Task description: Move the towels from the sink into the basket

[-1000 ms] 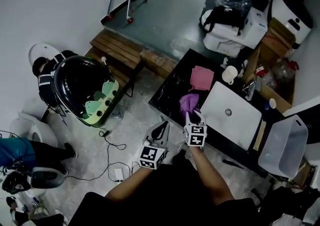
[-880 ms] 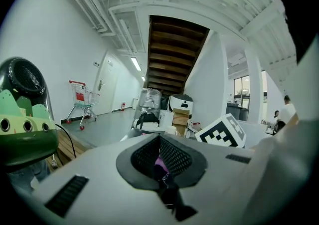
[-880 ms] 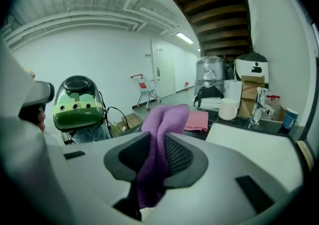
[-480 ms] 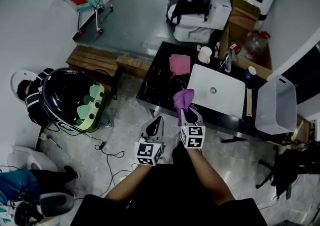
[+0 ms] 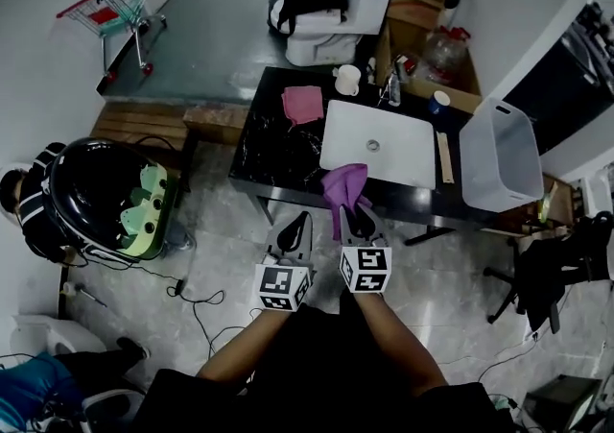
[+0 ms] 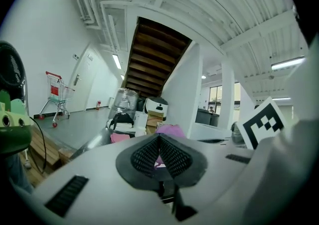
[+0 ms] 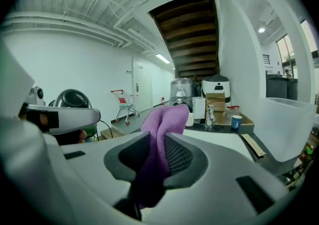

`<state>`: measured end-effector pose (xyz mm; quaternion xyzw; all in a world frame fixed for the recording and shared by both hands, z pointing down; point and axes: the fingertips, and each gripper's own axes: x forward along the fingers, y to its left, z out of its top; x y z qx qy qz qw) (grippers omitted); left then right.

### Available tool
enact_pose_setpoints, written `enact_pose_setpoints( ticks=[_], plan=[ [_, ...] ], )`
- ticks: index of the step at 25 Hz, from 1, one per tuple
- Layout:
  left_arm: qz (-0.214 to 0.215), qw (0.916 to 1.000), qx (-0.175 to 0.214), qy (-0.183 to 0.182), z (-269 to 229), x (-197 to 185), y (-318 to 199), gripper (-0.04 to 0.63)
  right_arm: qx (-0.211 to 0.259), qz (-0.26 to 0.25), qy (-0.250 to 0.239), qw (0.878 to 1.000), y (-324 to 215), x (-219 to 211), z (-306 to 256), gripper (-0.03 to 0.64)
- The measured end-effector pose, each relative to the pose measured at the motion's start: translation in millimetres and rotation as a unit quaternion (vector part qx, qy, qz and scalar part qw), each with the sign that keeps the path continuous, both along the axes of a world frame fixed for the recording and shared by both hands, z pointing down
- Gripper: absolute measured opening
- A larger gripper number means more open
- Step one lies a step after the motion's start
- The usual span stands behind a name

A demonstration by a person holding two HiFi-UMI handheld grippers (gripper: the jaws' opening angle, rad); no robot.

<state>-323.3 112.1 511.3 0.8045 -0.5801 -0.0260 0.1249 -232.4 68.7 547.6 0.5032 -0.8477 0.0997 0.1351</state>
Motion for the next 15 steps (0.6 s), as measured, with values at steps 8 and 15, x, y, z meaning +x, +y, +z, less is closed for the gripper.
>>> enact_pose_setpoints(
  ticks=[8,15],
  plan=[
    [0.038,0.9992,0.009,-0.006,-12.4,58.9,-4.8,0.012,0.019,0.032,-0.027,0.999,7.7,56.2,-22.3,0.104],
    [0.091,0.9955,0.014,-0.022,-21.8,134.8,-11.1,0.012,0.041,0.068,-0.043,0.996,6.6,123.5,-39.8,0.104]
  ],
)
